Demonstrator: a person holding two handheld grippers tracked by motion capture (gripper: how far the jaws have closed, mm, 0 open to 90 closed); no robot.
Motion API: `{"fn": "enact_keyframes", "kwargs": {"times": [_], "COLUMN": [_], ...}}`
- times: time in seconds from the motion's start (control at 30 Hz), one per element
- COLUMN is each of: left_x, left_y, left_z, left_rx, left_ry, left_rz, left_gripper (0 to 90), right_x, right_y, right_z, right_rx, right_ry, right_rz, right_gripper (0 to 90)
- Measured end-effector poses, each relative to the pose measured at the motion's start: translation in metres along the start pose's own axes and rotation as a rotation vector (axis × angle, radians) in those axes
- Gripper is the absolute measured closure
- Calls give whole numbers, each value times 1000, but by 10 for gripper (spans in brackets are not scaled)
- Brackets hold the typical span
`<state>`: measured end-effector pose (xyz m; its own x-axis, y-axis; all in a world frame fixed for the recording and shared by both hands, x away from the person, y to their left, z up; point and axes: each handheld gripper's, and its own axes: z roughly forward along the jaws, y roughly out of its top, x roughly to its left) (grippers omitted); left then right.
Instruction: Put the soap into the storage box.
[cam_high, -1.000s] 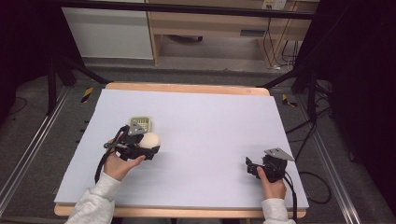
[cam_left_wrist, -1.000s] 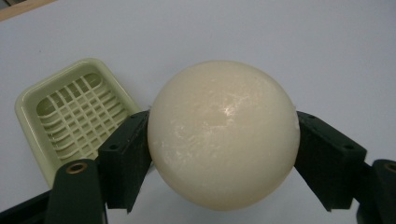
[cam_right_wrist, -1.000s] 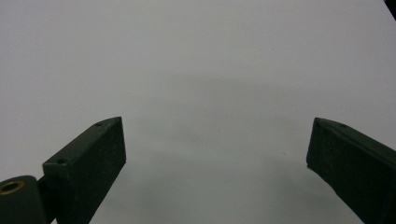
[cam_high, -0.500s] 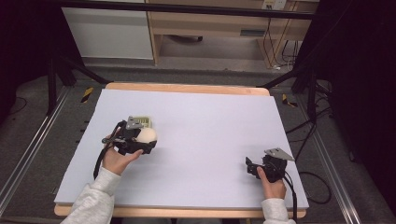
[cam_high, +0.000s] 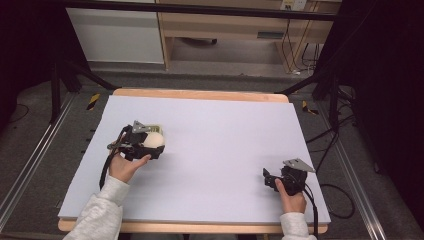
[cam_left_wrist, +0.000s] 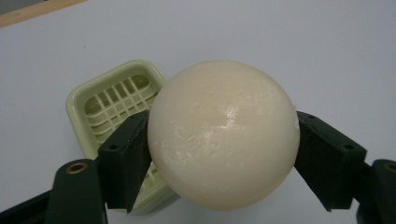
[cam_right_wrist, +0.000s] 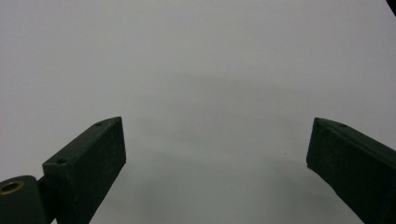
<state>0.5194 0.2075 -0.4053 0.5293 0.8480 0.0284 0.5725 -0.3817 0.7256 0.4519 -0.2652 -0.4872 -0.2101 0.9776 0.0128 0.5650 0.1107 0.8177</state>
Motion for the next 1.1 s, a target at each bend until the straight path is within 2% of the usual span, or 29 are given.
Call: {"fn": "enact_keyframes", "kwargs": {"times": [0.57, 0.67, 0.8, 1.1], "left_x": [20, 21, 24, 34], "left_y": [1, 2, 3, 3], "left_z": [8, 9, 12, 29], "left_rx": [-6, -11, -2, 32], "left_ry": [40, 44, 53, 79], "left_rz": [-55, -52, -48, -76], "left_gripper": [243, 243, 243, 243], "right_x": [0, 0, 1, 0], "right_y": [0, 0, 0, 0], "right_z": [0, 0, 0, 0], "right_rx": [0, 1, 2, 0], "right_ry": [1, 1, 0, 1], "right_rz": [0, 0, 2, -1], "right_gripper": [51, 51, 51, 51]}}
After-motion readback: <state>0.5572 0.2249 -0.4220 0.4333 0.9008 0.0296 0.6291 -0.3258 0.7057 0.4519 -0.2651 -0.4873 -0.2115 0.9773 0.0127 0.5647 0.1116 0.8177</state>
